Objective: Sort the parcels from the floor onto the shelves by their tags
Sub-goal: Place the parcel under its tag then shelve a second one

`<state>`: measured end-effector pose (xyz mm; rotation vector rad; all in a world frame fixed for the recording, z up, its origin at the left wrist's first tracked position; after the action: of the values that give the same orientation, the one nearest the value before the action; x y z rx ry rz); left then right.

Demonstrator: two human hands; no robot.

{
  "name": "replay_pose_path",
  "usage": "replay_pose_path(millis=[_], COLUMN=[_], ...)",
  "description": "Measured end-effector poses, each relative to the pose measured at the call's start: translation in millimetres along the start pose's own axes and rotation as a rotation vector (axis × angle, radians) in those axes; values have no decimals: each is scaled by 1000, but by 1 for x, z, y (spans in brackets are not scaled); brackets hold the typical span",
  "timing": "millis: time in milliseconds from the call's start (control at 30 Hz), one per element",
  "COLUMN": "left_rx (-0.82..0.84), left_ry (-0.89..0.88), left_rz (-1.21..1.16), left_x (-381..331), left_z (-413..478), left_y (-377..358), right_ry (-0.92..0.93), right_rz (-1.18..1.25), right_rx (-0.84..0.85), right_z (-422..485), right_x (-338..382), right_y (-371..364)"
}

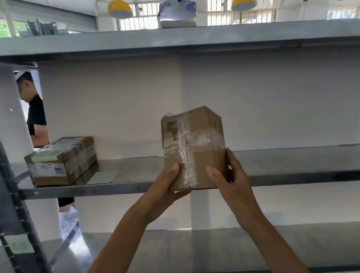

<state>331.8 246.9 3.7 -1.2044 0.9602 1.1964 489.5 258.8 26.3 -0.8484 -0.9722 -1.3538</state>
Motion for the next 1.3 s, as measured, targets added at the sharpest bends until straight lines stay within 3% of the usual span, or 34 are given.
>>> replay_pose_path(millis=[167, 267, 333, 433, 500, 567, 733, 800, 1100, 1300], left_rx=[-46, -136, -178, -253, -279, -243, -251, -230, -239, -167], left_ry=[-39, -79, -87, -115, -143, -144, -144, -178, -288, -297], left_rz=[-14, 18, 31, 89, 107, 59, 78, 100, 193, 206], left_x=[1, 4, 6, 7, 6, 3, -1, 2, 0, 4], left_z=[10, 19, 22, 22, 22, 23, 21, 20, 19, 18], left_y=[-7, -6, -9, -15, -19, -25, -31, -35, -34, -36], right_ry=[53, 496, 763, 891, 880, 795, 500, 452, 345, 342], right_rz=[46, -394, -613, -838, -950, -901, -267, -144, 25, 76], right_rx=[31, -178, -224, -201, -189, -180, -85, -86, -61, -142], right_z=[4, 2, -2, -6, -5, 0, 7, 8, 16, 14], right_x=[-9, 4, 9, 8, 2, -6, -19, -19, -23, -28], right_y=[10, 21, 18, 4, -2, 2, 26, 32, 48, 49])
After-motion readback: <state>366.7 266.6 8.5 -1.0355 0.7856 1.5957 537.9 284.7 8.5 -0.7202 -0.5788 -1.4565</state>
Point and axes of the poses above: each hand's wrist, its own z-axis towards the middle knuckle, its own y-axis out of the back of the hand, x = y × z, the point moved 6 cm from there along z, towards the middle knuckle, and after that the axes turned 8 degrees about -x, right-handed, at the moved point
